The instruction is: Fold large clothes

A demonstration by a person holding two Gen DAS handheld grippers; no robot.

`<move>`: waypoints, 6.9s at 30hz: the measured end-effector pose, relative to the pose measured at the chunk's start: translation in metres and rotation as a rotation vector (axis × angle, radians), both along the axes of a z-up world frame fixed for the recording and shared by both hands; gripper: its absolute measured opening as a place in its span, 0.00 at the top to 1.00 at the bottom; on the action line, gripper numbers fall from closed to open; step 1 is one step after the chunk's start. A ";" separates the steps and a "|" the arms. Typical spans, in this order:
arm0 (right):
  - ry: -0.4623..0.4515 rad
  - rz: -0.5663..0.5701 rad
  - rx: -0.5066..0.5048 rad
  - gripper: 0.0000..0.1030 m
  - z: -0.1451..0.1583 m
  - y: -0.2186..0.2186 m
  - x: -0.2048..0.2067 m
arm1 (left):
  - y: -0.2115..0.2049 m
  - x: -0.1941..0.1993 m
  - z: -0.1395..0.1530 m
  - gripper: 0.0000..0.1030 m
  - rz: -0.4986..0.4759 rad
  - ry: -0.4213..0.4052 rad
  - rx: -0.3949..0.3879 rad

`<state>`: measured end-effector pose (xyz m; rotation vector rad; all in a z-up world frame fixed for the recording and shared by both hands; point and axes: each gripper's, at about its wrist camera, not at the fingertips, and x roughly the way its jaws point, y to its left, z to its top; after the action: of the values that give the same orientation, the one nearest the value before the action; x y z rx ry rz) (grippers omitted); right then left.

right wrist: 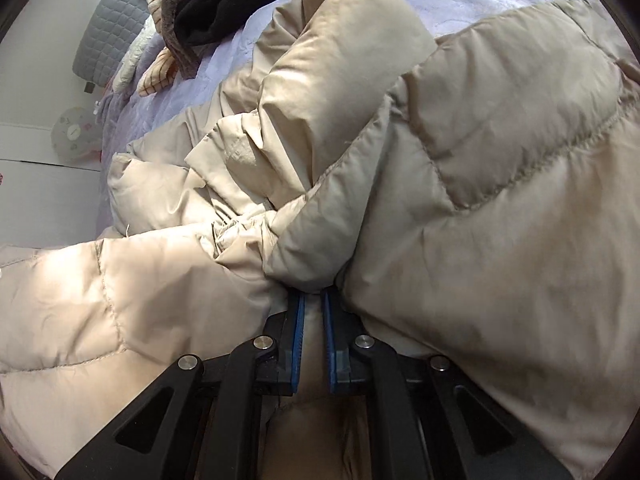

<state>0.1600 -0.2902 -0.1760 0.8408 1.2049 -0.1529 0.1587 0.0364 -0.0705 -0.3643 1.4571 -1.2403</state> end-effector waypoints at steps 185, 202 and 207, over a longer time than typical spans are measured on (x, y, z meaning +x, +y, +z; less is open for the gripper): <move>-0.036 -0.116 -0.100 0.00 0.063 -0.242 -0.191 | -0.203 -0.053 -0.059 0.01 0.222 -0.313 0.619; -0.065 -0.044 0.125 0.00 0.033 -0.253 -0.178 | -0.151 -0.039 -0.088 0.01 0.195 0.075 0.298; -0.055 0.062 0.205 0.00 0.015 -0.249 -0.156 | -0.167 -0.041 -0.104 0.01 0.111 0.104 0.243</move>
<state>0.0041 -0.5389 -0.1615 0.9777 1.2067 0.0451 0.1178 -0.1307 -0.1747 -0.3437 1.6337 -0.9557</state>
